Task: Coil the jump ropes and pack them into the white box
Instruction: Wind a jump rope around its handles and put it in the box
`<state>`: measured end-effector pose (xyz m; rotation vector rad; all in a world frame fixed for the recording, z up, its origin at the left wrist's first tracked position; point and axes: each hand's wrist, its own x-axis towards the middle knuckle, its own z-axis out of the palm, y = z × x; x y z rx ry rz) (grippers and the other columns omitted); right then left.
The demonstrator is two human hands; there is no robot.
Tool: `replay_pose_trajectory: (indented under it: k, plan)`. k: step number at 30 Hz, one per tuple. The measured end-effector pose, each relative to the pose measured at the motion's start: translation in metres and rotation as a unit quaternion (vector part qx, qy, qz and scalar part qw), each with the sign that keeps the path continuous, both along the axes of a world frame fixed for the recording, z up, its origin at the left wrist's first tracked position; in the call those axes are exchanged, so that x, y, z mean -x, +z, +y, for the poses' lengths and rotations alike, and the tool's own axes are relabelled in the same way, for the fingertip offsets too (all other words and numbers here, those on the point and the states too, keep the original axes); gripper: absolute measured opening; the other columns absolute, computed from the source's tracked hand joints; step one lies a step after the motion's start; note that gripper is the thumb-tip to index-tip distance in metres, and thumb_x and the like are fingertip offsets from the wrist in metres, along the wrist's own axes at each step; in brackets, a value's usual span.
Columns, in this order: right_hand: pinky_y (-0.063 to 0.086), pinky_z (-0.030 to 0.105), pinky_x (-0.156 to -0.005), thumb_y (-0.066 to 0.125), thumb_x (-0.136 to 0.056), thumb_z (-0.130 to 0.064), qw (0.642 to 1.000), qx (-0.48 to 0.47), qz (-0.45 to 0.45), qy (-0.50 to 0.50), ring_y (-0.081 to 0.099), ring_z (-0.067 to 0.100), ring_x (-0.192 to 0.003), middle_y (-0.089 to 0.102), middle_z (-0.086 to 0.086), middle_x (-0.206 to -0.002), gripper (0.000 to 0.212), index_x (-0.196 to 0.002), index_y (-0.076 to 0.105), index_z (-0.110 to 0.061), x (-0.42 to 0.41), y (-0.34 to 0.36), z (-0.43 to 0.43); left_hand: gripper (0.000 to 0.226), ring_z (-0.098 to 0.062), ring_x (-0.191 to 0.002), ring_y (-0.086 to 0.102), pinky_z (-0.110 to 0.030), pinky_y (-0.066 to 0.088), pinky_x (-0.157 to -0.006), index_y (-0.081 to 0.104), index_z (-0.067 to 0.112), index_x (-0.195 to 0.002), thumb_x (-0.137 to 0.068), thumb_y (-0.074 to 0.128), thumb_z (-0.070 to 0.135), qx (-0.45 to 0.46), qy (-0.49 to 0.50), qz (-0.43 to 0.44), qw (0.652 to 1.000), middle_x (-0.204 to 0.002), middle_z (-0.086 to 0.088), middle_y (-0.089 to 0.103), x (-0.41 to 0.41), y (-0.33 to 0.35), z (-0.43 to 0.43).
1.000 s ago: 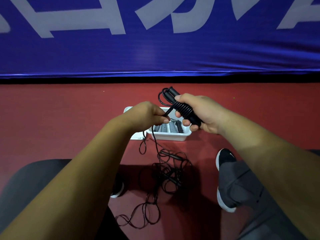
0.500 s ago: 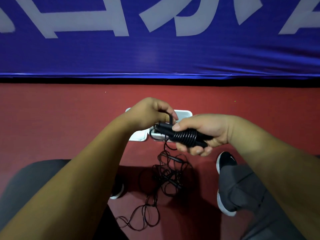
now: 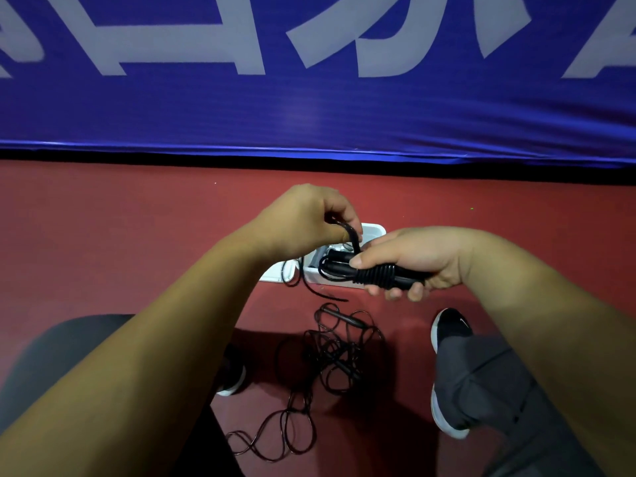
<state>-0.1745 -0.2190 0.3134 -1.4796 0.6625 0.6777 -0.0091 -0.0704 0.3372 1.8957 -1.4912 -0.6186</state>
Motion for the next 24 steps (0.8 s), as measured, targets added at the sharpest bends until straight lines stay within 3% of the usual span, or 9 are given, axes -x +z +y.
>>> replay_pose_trajectory:
  k: [3, 6, 10, 13, 16, 18, 20, 22, 24]
  plan:
    - [0.031, 0.017, -0.042, 0.069, -0.101, -0.042, 0.998, 0.052, 0.005, -0.036, 0.055, 0.014, -0.061, 0.071, 0.007, -0.092, 0.023, -0.107, 0.066, -0.02, -0.002, -0.006, -0.002, 0.011, 0.005, -0.08, 0.063, -0.008, 0.041, -0.072, 0.083, 0.025, -0.095, -0.088, 0.08, 0.016, 0.003, -0.027, -0.109, 0.994, -0.088, 0.017, 0.068, -0.003, -0.007, -0.002]
    - [0.032, 0.017, -0.043, 0.067, -0.102, -0.042, 0.99, 0.101, 0.012, -0.097, 0.056, 0.013, -0.057, 0.072, 0.006, -0.091, 0.022, -0.112, 0.064, -0.022, -0.006, -0.014, -0.006, 0.014, 0.01, -0.077, 0.055, -0.005, 0.033, -0.07, 0.082, 0.024, -0.106, -0.093, 0.076, 0.024, -0.003, -0.054, -0.153, 0.987, -0.086, 0.016, 0.061, -0.002, -0.013, -0.003]
    - [0.033, 0.018, -0.046, 0.061, -0.105, -0.038, 0.975, 0.121, 0.003, -0.187, 0.053, 0.012, -0.051, 0.069, 0.003, -0.08, 0.019, -0.111, 0.064, -0.019, -0.011, -0.016, -0.012, 0.025, -0.006, -0.074, 0.049, -0.005, 0.033, -0.066, 0.078, 0.026, -0.119, -0.097, 0.067, 0.021, -0.04, -0.036, -0.157, 0.986, -0.081, 0.015, 0.055, 0.002, -0.021, -0.005]
    - [0.033, 0.019, -0.049, 0.064, -0.101, -0.036, 0.963, 0.097, -0.021, -0.251, 0.055, 0.013, -0.053, 0.071, 0.003, -0.078, 0.021, -0.113, 0.066, -0.019, -0.013, -0.017, -0.008, 0.01, -0.018, -0.079, 0.058, -0.016, 0.036, -0.06, 0.075, 0.016, -0.102, -0.097, 0.07, 0.024, -0.095, 0.011, -0.171, 0.981, -0.074, 0.011, 0.057, 0.006, -0.027, -0.009]
    - [0.033, 0.02, -0.05, 0.067, -0.097, -0.038, 0.953, 0.077, -0.052, -0.288, 0.055, 0.014, -0.054, 0.072, 0.002, -0.079, 0.024, -0.113, 0.067, -0.02, -0.015, -0.015, -0.004, 0.021, -0.025, -0.075, 0.067, -0.035, 0.045, -0.058, 0.066, 0.011, -0.093, -0.103, 0.055, 0.026, -0.167, 0.073, -0.174, 0.968, -0.08, -0.005, 0.066, 0.009, -0.033, -0.012]
    - [0.034, 0.02, -0.05, 0.068, -0.095, -0.041, 0.948, 0.072, -0.075, -0.302, 0.054, 0.014, -0.055, 0.072, 0.001, -0.078, 0.026, -0.112, 0.068, -0.021, -0.016, -0.013, -0.003, 0.026, -0.018, -0.061, 0.069, -0.029, 0.04, -0.05, 0.062, 0.013, -0.095, -0.106, 0.042, 0.024, -0.196, 0.09, -0.137, 0.967, -0.082, -0.004, 0.068, 0.013, -0.037, -0.013]
    - [0.036, 0.021, -0.05, 0.068, -0.096, -0.047, 0.944, 0.068, -0.094, -0.309, 0.054, 0.013, -0.056, 0.071, 0.001, -0.078, 0.029, -0.111, 0.068, -0.023, -0.016, -0.011, -0.002, 0.025, -0.014, -0.044, 0.065, -0.024, 0.044, -0.046, 0.06, 0.013, -0.099, -0.106, 0.037, 0.021, -0.191, 0.115, -0.023, 0.975, -0.083, -0.008, 0.073, 0.018, -0.04, -0.015]
    - [0.037, 0.021, -0.05, 0.067, -0.096, -0.06, 0.939, 0.06, -0.113, -0.32, 0.054, 0.013, -0.055, 0.071, 0.001, -0.079, 0.038, -0.112, 0.069, -0.025, -0.016, -0.01, -0.002, 0.023, -0.017, -0.043, 0.063, -0.027, 0.048, -0.045, 0.062, 0.015, -0.102, -0.107, 0.04, 0.021, -0.153, 0.137, 0.081, 0.975, -0.081, -0.01, 0.075, 0.019, -0.04, -0.015]
    - [0.039, 0.021, -0.049, 0.064, -0.097, -0.067, 0.933, 0.055, -0.123, -0.334, 0.055, 0.014, -0.055, 0.071, 0.001, -0.08, 0.045, -0.114, 0.07, -0.026, -0.016, -0.011, -0.003, 0.023, -0.017, -0.048, 0.06, -0.03, 0.052, -0.05, 0.066, 0.018, -0.1, -0.108, 0.046, 0.026, -0.111, 0.133, 0.112, 0.978, -0.08, -0.006, 0.075, 0.016, -0.04, -0.015]
